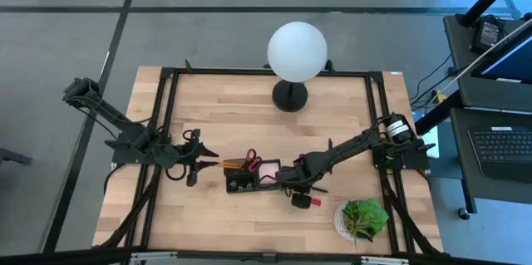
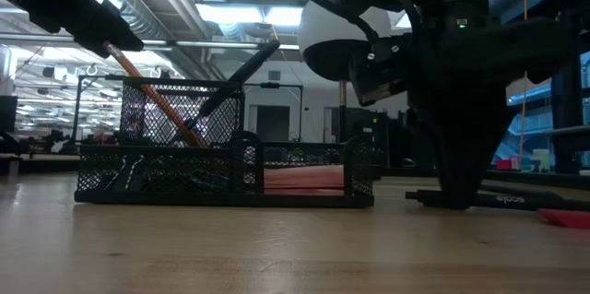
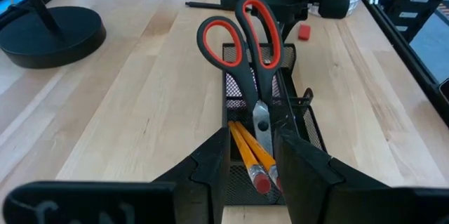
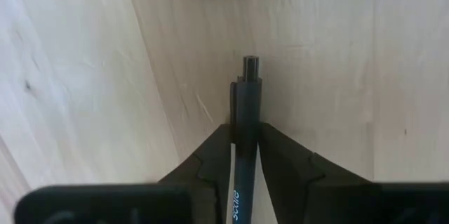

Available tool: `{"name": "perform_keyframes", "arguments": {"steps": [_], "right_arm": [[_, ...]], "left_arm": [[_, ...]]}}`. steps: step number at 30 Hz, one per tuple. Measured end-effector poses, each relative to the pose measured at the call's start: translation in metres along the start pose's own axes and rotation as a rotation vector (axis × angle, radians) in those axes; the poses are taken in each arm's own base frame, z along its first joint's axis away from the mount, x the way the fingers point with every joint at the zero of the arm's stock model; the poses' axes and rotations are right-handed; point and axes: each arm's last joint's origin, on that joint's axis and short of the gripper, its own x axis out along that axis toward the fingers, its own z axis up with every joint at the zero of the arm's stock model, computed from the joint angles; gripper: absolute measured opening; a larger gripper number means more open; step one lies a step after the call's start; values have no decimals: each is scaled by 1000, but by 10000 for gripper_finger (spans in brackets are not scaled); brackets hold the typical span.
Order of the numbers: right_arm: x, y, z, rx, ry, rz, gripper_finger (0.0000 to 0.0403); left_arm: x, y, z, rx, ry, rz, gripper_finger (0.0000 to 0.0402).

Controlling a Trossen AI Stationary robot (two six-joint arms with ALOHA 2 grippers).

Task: Pick and place office supplies into organizer
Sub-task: Put the bottom black pen into the black desk organizer

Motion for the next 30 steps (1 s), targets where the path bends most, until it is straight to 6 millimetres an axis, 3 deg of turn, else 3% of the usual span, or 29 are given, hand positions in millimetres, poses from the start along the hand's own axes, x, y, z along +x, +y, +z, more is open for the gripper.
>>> {"name": "perform_keyframes", "arguments": {"steps": [18,30], "right_arm": [[0,0,-2,47,51,48,82],[0,-1,-7,-23,100,45,82]], "left_arm": [[5,-2,-3,17,25,11,106],[5,-2,-4,20,28,12,106]]}}
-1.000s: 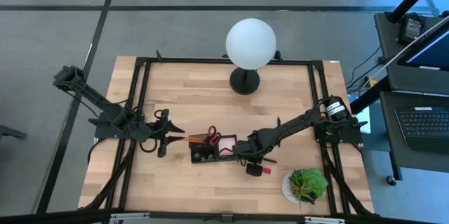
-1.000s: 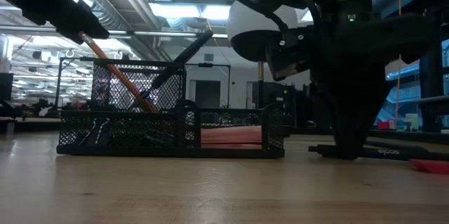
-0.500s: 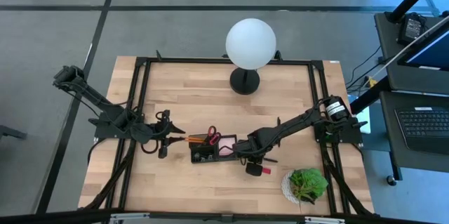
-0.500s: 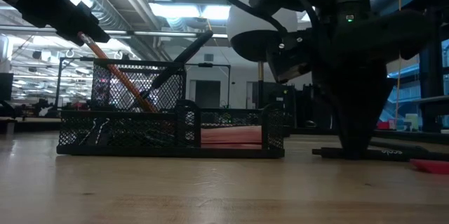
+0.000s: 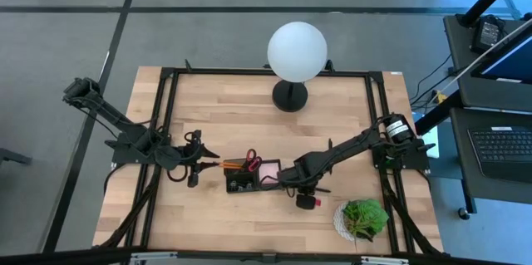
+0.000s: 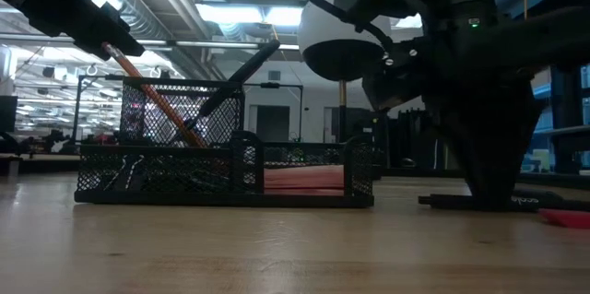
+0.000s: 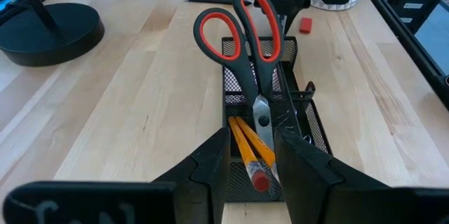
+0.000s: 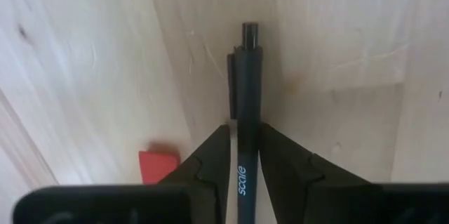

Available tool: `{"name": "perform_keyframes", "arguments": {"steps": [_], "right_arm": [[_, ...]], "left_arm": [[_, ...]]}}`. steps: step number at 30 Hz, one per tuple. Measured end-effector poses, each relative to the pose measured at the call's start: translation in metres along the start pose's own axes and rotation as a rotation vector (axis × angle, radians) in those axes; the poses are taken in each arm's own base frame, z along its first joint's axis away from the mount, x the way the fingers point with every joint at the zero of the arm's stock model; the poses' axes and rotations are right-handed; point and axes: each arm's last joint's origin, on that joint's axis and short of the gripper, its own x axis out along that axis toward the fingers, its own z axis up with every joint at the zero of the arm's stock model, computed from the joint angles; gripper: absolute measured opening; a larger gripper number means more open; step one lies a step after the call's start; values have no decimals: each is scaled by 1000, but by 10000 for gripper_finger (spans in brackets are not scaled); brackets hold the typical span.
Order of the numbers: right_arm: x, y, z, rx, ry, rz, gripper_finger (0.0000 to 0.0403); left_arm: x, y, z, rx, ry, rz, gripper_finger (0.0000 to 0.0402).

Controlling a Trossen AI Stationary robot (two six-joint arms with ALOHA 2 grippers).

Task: Pick and place office supplies into organizer
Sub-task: Put the bottom black pen into the black desk organizer

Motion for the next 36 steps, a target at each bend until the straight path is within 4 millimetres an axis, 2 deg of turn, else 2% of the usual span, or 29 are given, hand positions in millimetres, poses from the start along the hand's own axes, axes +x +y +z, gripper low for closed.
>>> {"name": "perform_keyframes", "arguments": {"steps": [11,21,36], "right_arm": [[2,0,1,-24,-25,-30,77],[8,0,4,-53,-16,-40,20],[0,3,8,-2,-22,-65,19]], "left_arm": [[0,0,0,1,1,0,106],[0,0,0,2,1,0,106],[0,0,0,0,-2,-1,106]]}}
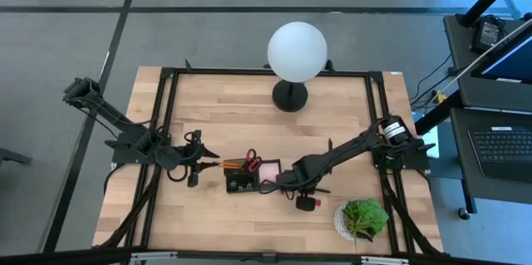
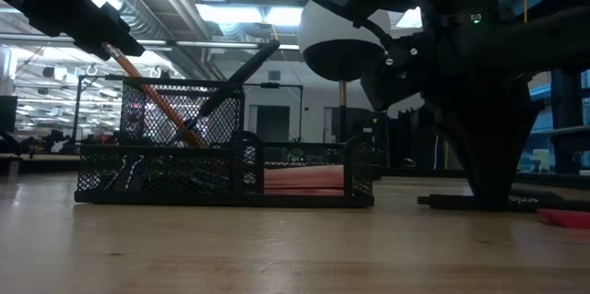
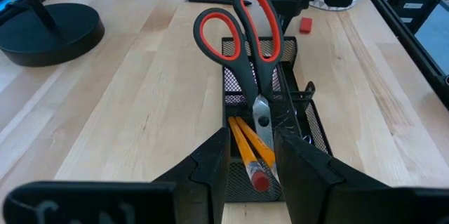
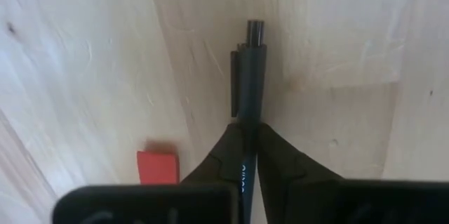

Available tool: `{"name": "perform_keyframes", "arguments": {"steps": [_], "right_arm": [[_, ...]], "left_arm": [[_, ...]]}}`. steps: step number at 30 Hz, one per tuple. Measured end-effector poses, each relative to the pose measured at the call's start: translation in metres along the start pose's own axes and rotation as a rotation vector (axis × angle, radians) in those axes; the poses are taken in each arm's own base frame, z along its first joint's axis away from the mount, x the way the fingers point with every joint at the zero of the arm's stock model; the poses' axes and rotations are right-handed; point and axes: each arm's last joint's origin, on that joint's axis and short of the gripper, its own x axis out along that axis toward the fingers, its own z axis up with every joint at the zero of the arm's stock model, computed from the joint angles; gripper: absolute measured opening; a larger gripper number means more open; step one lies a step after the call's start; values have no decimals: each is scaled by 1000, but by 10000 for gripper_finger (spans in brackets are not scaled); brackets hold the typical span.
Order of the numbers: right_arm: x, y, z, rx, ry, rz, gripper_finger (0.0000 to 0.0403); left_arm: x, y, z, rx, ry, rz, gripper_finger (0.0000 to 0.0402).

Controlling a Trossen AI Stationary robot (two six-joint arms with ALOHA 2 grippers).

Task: Pick and place office supplies into organizer
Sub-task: Put the bottom black pen into the black desk organizer

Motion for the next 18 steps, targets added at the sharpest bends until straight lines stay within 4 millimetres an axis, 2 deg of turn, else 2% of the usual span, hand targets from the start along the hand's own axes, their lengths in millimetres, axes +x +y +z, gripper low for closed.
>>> {"name": "perform_keyframes", "arguments": {"steps": [8,18], "right_arm": [[-11,5,7,-26,-12,2,19],[-12,8,5,-55,-6,-3,17]], "left_arm": [[0,0,0,-1,-2,-1,106],[0,0,0,-1,-2,-1,106]]}}
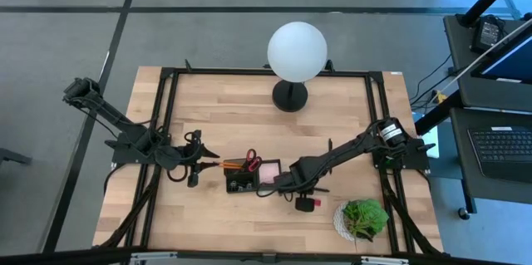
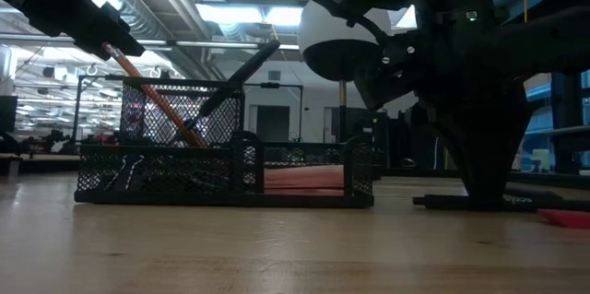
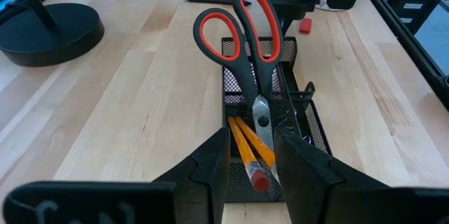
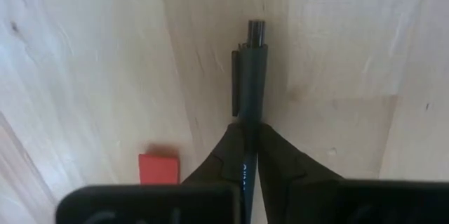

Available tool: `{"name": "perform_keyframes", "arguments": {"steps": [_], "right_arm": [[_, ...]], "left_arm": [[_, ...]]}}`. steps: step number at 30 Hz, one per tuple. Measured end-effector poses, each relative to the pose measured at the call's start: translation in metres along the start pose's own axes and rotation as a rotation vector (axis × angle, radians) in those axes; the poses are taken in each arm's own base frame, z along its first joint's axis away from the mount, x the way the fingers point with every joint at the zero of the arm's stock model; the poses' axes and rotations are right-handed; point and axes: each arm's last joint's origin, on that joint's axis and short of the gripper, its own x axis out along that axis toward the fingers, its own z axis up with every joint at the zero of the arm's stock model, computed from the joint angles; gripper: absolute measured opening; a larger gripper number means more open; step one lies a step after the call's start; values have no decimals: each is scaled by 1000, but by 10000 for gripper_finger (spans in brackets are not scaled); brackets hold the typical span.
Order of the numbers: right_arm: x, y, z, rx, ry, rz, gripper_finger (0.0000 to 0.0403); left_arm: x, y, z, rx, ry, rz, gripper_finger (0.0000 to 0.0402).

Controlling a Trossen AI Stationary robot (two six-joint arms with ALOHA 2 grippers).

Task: Pick and place office supplies into organizer
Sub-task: Put the bottom black pen into the black desk organizer

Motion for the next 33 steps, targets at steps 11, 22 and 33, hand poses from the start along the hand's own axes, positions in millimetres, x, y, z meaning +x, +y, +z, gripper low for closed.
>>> {"name": "perform_keyframes", "arguments": {"steps": [11,22,33], "right_arm": [[-15,11,8,-58,-59,18,17],[-15,16,6,-67,-41,66,17],[-23,29,17,-129,-144,190,16]], "left_arm": [[0,0,0,0,0,0,106],[0,0,0,0,-1,0,106],[0,0,0,-2,-1,0,106]]}}
